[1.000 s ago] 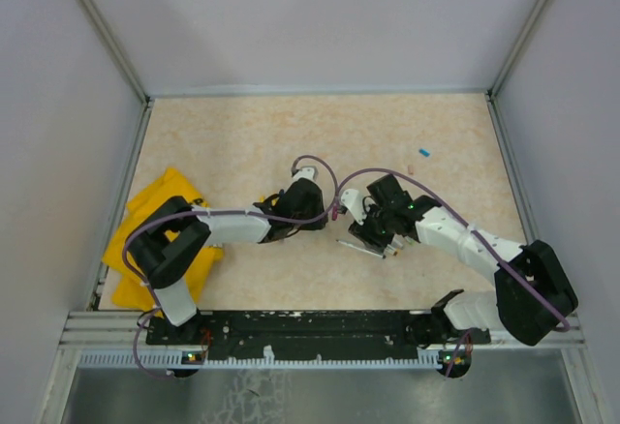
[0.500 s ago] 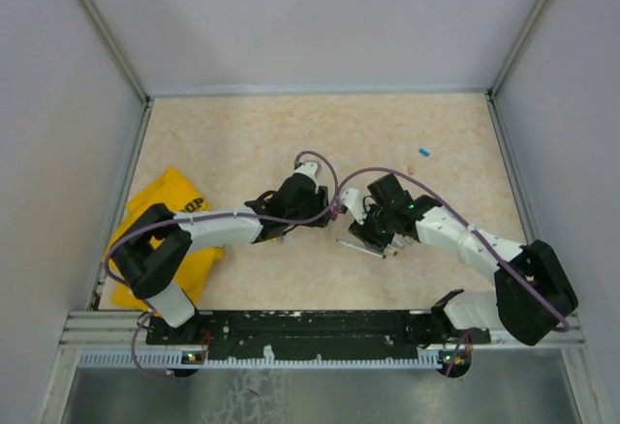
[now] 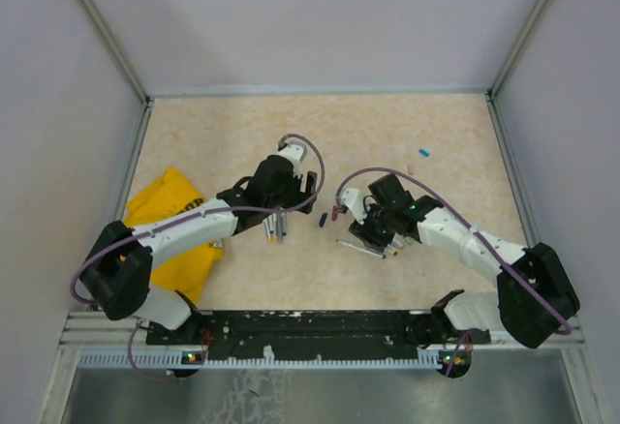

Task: Open the pen caps
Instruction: Pick up the pen from the center of the board.

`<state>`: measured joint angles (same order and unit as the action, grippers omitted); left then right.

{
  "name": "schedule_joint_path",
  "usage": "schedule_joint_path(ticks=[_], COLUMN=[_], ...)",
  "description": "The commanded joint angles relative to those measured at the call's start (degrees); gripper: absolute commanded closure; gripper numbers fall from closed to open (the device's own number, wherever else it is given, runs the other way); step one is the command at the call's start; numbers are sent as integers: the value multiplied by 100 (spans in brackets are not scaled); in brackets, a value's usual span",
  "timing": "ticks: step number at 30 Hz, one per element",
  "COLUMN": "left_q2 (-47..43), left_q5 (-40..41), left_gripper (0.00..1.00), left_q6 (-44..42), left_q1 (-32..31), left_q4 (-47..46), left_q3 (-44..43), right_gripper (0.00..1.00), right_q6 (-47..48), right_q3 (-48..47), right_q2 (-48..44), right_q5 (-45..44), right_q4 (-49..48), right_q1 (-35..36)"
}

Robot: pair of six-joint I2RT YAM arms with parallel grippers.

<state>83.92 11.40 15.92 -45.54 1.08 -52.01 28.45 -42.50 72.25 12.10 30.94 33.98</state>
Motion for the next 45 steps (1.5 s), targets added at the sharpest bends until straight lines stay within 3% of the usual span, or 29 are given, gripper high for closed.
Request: schedule_joint_path(ticks=[1, 5, 14, 23, 32, 45], left_q2=[266, 792, 1952, 2330, 2843, 2985], left_q5=[167, -274, -587, -444, -515, -701], left_gripper=[15, 16, 31, 38, 54, 55], left_q6=[-657, -777, -895, -1012, -972, -831], left_q1=[342, 597, 652, 668, 744, 983], left_q4=[670, 989, 1946, 2252, 2704, 2817], left_q3=[-415, -815, -1949, -2378, -2875, -2969], right_gripper=[55, 55, 55, 55, 55, 55], right_q6=[64, 73, 82, 82, 82, 87], right_q3=[-241, -233, -228, -224, -224, -222], right_q2=[-163, -133, -116, -114, -117, -123], right_q5=[64, 59, 50, 55, 46, 46], right_q4=[-88, -87, -84, -81, -79, -79], right_q1=[-43, -46, -47, -48, -49, -49])
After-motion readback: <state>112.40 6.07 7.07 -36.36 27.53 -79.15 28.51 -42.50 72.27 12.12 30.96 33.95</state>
